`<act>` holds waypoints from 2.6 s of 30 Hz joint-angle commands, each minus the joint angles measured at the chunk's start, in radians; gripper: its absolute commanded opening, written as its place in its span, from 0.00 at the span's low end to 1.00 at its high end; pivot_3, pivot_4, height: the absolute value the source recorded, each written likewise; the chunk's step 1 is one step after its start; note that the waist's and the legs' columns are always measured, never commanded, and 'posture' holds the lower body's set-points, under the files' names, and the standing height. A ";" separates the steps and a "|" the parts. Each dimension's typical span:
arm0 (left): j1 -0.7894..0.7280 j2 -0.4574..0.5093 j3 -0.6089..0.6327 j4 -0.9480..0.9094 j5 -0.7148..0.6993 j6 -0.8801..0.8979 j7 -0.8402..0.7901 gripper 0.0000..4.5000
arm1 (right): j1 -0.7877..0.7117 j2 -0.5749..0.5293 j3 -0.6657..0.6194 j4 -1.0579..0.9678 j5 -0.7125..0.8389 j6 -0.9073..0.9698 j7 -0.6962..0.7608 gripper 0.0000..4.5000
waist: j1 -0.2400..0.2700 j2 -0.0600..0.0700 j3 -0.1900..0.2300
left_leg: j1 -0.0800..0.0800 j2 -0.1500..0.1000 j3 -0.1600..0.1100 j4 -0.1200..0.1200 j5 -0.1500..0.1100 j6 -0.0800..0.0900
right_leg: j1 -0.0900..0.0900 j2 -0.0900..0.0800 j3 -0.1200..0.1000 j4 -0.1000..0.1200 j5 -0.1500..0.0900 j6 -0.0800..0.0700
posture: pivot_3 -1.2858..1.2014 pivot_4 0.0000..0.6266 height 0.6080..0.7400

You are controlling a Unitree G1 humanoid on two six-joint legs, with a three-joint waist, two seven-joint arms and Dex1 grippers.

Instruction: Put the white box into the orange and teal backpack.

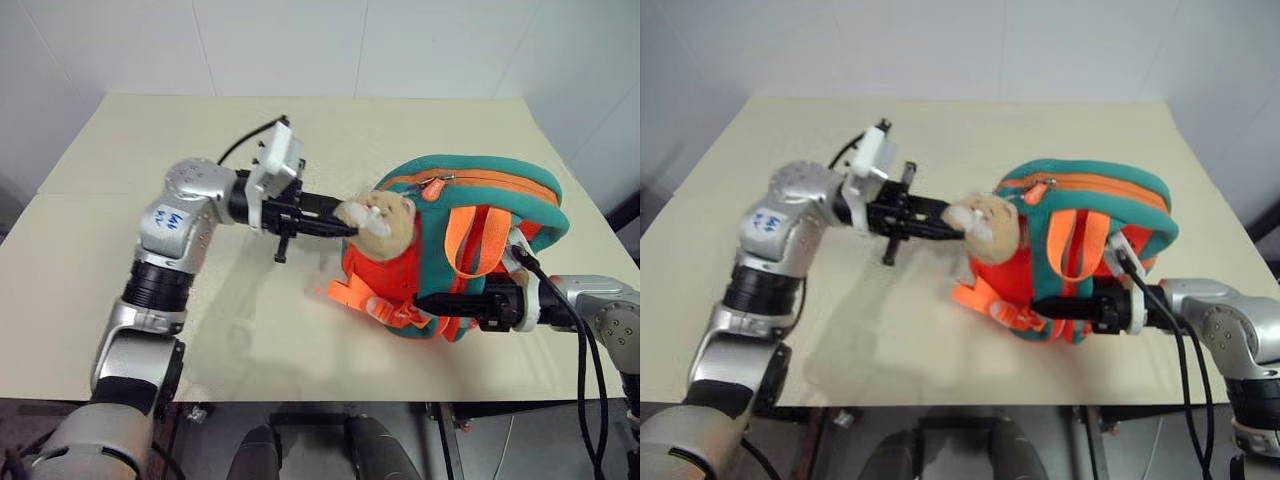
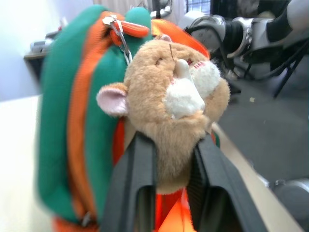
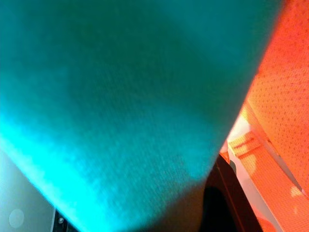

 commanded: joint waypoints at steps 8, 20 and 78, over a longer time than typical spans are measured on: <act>-0.046 0.096 0.048 0.230 0.059 -0.024 -0.038 0.11 | 0.010 0.018 -0.019 -0.031 0.019 -0.005 -0.007 0.12 | 0.002 0.000 0.000 | 0.000 0.000 0.000 -0.001 0.000 0.000 | 0.000 0.000 0.000 -0.002 0.000 0.000 | 0.52 0.24 1.00; -0.006 0.064 -0.002 0.589 0.184 -0.070 -0.036 0.11 | 0.044 0.024 -0.043 -0.064 0.046 -0.003 -0.043 0.12 | 0.001 0.000 0.000 | 0.000 0.000 0.000 -0.002 -0.001 0.000 | 0.000 0.000 0.000 -0.002 0.000 -0.001 | 0.52 0.24 1.00; 0.757 0.197 0.379 -0.390 -0.111 -0.063 0.202 0.99 | 0.545 -0.027 -0.477 -0.124 -0.271 -0.597 -0.027 1.00 | 0.006 0.000 0.000 | 0.003 0.002 0.003 -0.015 -0.001 0.000 | 0.007 -0.002 0.000 -0.023 0.003 0.000 | 0.52 0.24 1.00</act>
